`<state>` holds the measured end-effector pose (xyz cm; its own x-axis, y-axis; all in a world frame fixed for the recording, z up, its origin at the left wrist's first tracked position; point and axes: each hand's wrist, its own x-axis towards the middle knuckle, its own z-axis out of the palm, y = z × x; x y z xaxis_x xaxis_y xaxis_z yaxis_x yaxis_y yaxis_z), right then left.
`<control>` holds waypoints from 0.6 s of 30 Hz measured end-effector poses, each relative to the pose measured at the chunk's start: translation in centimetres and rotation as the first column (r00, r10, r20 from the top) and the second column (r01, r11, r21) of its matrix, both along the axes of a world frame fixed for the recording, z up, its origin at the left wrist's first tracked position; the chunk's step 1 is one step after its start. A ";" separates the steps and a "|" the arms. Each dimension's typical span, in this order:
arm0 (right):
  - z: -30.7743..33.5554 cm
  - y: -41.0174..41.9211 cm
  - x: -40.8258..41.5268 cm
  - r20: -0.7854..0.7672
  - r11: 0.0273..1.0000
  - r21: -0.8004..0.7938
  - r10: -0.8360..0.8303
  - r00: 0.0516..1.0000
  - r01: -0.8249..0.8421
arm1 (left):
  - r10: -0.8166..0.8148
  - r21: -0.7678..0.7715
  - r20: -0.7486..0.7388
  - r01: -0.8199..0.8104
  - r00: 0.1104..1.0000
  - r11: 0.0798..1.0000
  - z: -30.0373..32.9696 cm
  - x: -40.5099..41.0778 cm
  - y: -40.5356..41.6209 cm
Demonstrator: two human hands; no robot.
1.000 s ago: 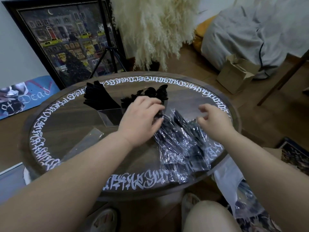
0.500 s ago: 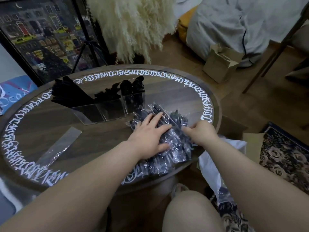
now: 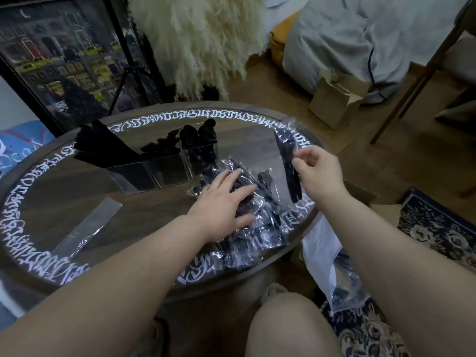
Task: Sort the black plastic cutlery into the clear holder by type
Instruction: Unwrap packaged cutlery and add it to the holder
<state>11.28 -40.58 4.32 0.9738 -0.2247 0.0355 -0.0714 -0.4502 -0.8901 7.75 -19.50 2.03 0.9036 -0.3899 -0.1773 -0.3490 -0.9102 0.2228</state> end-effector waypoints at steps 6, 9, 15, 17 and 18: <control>3.9 3.1 -1.5 0.007 0.917 -0.176 0.364 0.931 -0.357 | 0.345 -0.450 0.329 -0.175 0.879 0.876 5.1 -0.7 1.5; 5.0 5.5 -2.6 -0.019 0.843 -0.257 0.484 0.875 -0.472 | 0.328 -0.547 0.244 -0.150 0.912 0.823 7.0 -1.2 3.2; 6.1 8.4 -4.3 -0.062 0.843 -0.267 0.468 0.882 -0.466 | 0.422 -0.530 0.237 -0.248 0.875 0.811 8.0 -3.9 7.5; 6.0 8.7 -4.6 -0.166 0.840 -0.229 0.465 0.870 -0.492 | 0.489 -0.544 0.203 -0.318 0.848 0.777 8.1 -5.2 9.1; 5.7 9.0 -4.8 -0.211 0.842 -0.194 0.465 0.859 -0.504 | 0.519 -0.541 0.186 -0.353 0.834 0.763 8.0 -5.9 9.9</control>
